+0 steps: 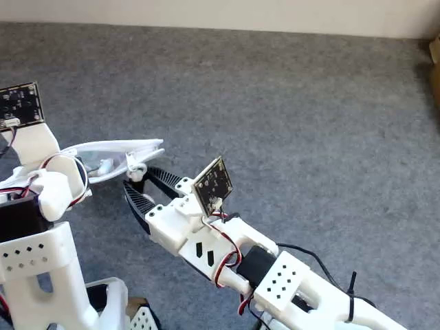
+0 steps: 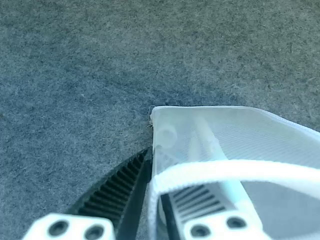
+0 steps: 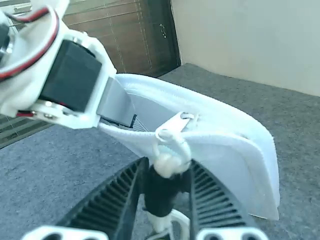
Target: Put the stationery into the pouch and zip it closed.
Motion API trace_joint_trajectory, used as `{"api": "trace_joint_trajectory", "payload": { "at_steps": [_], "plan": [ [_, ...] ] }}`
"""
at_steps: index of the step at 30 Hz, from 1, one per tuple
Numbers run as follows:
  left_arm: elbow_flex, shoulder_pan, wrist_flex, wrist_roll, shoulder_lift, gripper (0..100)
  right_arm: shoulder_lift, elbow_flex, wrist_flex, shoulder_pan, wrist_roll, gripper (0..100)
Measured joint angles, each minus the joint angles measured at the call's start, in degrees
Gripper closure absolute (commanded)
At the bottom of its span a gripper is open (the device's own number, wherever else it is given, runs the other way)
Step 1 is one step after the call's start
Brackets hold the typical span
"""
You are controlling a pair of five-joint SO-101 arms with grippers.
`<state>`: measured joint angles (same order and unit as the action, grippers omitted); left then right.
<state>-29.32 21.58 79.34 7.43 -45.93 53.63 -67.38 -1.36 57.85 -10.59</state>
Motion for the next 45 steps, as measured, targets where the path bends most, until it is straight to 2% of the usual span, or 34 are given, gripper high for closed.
{"api": "trace_joint_trajectory", "payload": {
  "at_steps": [8,14,16,21,25,30,36,45],
  "plan": [
    [0.0,0.0,0.0,0.0,0.0,99,1.67,0.0,0.88,-2.55,0.0,99.5],
    [-0.09,-0.18,0.0,0.0,0.0,99,10.46,0.0,15.3,-3.16,0.79,99.5],
    [0.35,-0.18,0.0,0.0,0.0,96,12.75,0.0,20.57,-3.16,2.73,99.5],
    [3.08,-0.26,0.09,-4.4,0.88,79,16.97,0.09,31.12,-3.08,5.71,99.5],
    [5.01,-2.55,0.35,-4.84,0.88,77,20.75,0.09,39.03,-3.08,9.23,99.5],
    [8.53,-11.87,0.35,-6.15,1.23,77,27.96,0.09,49.93,-2.2,11.78,99.5],
    [11.78,-25.05,0.44,-12.31,1.67,73,37.1,0.09,61.8,0.97,12.13,99.5],
    [13.36,-42.46,0.35,-17.05,1.58,71,44.92,0.0,67.6,1.67,12.31,99.5]
  ]
}}
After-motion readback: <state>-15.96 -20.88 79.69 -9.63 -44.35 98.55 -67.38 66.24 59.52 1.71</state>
